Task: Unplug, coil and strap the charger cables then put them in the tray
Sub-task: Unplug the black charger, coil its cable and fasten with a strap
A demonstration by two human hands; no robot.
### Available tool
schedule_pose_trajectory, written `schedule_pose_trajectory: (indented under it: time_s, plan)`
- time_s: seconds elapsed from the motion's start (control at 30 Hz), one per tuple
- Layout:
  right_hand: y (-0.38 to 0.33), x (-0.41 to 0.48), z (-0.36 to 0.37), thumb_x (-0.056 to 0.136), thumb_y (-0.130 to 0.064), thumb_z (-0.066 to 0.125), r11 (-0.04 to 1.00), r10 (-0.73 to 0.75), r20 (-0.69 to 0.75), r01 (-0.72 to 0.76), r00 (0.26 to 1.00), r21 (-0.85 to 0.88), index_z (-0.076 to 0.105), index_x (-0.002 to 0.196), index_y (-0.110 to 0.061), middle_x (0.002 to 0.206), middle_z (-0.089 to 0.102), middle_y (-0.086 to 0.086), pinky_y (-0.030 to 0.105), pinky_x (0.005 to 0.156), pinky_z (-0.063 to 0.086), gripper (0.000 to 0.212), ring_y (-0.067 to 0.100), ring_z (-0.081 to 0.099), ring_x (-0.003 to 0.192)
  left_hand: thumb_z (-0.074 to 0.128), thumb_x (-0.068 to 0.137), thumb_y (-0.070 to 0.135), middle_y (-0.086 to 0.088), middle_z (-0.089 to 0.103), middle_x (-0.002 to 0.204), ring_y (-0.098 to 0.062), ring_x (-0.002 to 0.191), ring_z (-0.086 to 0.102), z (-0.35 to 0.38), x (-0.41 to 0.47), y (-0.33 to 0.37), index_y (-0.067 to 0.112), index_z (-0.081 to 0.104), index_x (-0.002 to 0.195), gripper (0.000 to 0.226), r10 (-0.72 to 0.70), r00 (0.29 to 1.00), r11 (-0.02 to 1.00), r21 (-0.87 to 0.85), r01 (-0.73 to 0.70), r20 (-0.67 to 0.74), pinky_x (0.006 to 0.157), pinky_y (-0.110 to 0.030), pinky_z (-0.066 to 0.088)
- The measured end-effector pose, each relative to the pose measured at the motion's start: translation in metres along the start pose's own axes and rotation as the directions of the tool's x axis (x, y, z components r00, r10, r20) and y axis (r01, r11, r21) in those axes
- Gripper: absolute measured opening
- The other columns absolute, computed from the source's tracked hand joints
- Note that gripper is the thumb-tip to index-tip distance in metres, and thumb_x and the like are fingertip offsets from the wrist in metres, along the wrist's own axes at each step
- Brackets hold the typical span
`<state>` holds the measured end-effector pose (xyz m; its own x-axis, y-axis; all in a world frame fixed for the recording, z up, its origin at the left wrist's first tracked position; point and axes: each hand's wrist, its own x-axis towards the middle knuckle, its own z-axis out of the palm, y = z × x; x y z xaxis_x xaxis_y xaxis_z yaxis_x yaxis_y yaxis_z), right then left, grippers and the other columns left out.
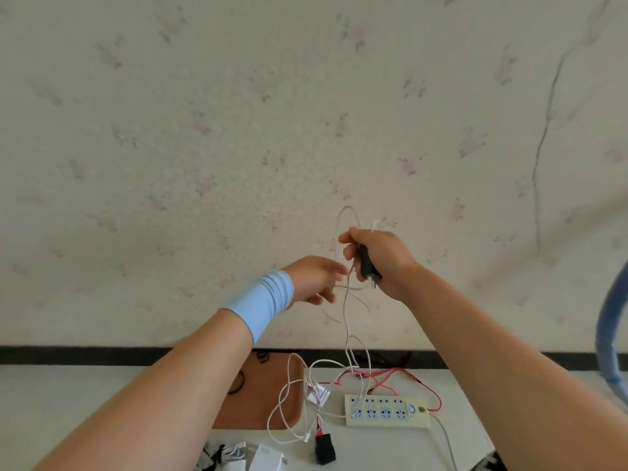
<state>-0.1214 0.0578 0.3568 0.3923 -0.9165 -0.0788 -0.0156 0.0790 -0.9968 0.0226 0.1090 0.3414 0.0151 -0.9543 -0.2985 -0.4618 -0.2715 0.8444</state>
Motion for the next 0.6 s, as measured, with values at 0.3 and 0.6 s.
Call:
schedule_pose_trajectory:
  time_s: [0.3, 0.6]
  plan:
    - [-0.013, -0.009, 0.004, 0.107, -0.018, 0.042, 0.931, -0.086, 0.113, 0.039, 0.990, 0.362, 0.065, 0.100, -0.007, 0.072, 0.061, 0.004, 0.029, 0.048, 0.035, 0.026, 0.017, 0.042, 0.051, 0.053, 0.096, 0.033, 0.005, 0.073, 0.086, -0.014, 0.066, 0.066, 0.006, -0.010, 0.008, 0.022, 0.055, 0.121, 0.027, 0.062, 0.996, 0.982, 0.174, -0.072, 0.059, 0.064, -0.025, 0.050]
    - [-0.017, -0.008, 0.003, 0.102, -0.008, 0.044, 0.900, -0.017, 0.030, 0.002, 0.999, 0.437, 0.066, 0.114, -0.002, 0.101, 0.071, 0.012, 0.027, 0.046, 0.041, 0.025, 0.014, 0.045, 0.050, 0.038, 0.101, 0.020, -0.005, 0.072, 0.079, -0.022, 0.058, 0.066, 0.006, -0.005, 0.020, 0.008, 0.061, 0.099, 0.026, 0.121, 0.970, 0.993, 0.008, -0.122, -0.213, 0.054, -0.025, 0.045]
